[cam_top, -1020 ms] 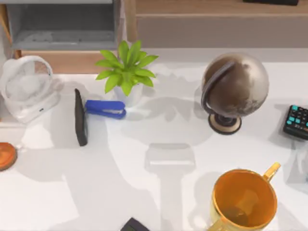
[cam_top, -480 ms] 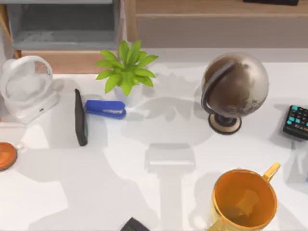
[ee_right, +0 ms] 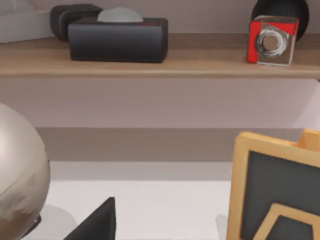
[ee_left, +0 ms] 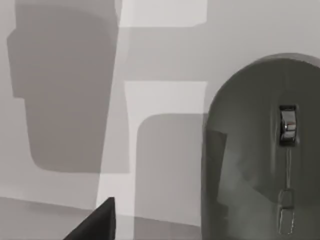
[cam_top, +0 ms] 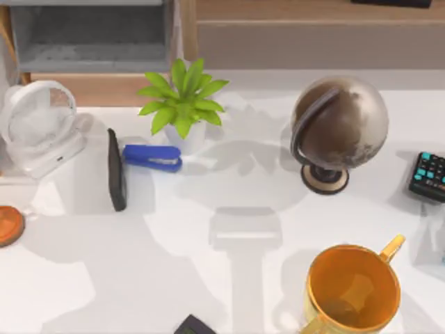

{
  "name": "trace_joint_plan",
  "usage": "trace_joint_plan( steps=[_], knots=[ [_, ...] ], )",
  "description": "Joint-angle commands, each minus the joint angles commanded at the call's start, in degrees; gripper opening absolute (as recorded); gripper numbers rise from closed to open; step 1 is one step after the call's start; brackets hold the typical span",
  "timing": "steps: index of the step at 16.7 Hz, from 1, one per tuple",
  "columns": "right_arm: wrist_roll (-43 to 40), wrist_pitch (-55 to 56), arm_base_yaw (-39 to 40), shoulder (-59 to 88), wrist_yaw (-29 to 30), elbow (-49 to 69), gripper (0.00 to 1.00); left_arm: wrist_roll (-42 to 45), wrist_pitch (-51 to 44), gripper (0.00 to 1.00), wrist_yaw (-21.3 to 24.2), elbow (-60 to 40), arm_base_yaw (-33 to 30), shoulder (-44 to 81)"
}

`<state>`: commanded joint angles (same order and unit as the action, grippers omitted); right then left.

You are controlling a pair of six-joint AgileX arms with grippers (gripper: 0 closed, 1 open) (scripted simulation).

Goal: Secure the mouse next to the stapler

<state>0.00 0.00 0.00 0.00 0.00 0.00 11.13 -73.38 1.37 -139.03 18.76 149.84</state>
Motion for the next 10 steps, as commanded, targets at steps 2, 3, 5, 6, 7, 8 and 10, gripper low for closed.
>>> trace_joint_plan(
  steps=[2,3,5,6,7,8,10],
  knots=[
    [0.0,0.0,0.0,0.0,0.0,0.0,1.00,0.0,0.8,1.00,0.0,0.9,0.0,-0.1],
    [0.0,0.0,0.0,0.0,0.0,0.0,1.00,-0.1,1.3,1.00,0.0,1.4,-0.1,-0.1],
    [0.0,0.0,0.0,0.0,0.0,0.0,1.00,-0.2,2.4,1.00,0.0,1.9,-0.3,0.4],
    [0.0,0.0,0.0,0.0,0.0,0.0,1.00,-0.3,2.5,1.00,0.0,1.9,-0.3,0.5],
    [0.0,0.0,0.0,0.0,0.0,0.0,1.00,-0.3,2.5,1.00,0.0,1.9,-0.3,0.5],
    [0.0,0.0,0.0,0.0,0.0,0.0,1.00,-0.3,2.5,1.00,0.0,1.9,-0.3,0.5],
    [0.0,0.0,0.0,0.0,0.0,0.0,1.00,-0.3,2.5,0.92,0.0,1.9,-0.3,0.5]
  ],
)
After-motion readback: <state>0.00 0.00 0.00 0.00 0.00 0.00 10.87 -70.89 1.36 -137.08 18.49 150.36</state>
